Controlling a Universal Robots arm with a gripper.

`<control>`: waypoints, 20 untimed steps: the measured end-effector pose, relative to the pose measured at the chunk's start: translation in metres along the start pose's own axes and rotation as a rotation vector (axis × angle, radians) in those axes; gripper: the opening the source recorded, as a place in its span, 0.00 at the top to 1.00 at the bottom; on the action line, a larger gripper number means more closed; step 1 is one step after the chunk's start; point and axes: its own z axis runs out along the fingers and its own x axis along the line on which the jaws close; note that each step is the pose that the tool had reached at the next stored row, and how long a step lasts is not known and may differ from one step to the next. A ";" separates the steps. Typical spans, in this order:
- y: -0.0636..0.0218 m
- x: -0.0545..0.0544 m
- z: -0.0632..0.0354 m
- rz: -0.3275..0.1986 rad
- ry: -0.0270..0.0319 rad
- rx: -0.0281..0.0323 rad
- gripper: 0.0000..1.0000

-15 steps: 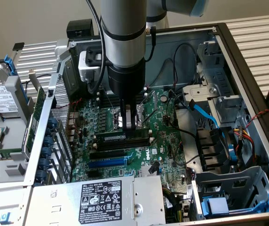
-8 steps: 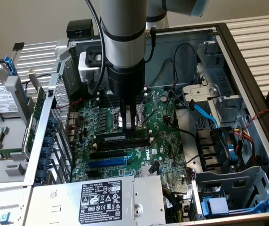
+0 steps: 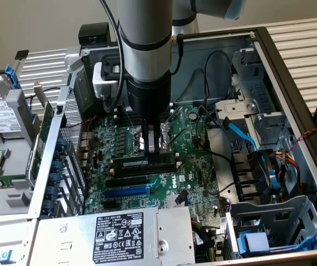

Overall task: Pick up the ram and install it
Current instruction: 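Insert the ram into the slot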

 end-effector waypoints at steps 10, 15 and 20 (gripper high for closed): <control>-0.0001 0.000 0.0020 0.000 -0.0003 0.0001 0.88; -0.0001 0.000 0.0029 0.000 0.0000 0.0000 0.88; -0.0001 0.000 0.0040 0.000 -0.0001 0.0000 0.88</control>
